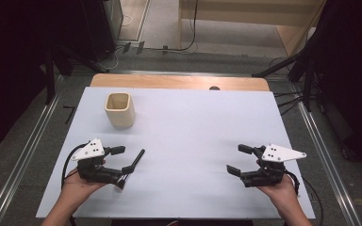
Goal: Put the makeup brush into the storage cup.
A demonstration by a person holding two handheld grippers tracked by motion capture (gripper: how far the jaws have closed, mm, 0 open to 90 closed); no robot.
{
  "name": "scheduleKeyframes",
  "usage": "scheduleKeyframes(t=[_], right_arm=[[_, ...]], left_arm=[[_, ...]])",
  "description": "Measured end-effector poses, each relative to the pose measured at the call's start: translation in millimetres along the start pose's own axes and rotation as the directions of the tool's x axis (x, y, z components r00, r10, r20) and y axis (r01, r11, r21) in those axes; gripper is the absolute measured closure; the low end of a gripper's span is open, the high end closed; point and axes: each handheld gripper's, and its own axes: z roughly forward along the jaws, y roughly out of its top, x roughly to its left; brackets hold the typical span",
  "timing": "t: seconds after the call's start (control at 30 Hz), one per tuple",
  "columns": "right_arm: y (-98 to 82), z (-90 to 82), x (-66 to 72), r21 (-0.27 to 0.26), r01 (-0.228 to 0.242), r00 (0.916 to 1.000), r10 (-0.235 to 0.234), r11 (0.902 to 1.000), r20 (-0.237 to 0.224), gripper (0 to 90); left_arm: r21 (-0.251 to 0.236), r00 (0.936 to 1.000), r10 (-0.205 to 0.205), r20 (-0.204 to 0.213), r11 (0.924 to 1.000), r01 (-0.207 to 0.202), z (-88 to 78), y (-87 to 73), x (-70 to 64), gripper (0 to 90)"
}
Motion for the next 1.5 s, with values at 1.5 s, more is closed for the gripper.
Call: scheduleKeyframes(t=[1.5], right_arm=[[-0.9,3.9,2.0,0.011,0.009,1.0000,-0.009,0.9999,-0.001,15.3]], left_arm=[[-0.006,1.0000,-0.002,0.000,1.0000,0.002,-1.2,-0.6,1.3,21.6]])
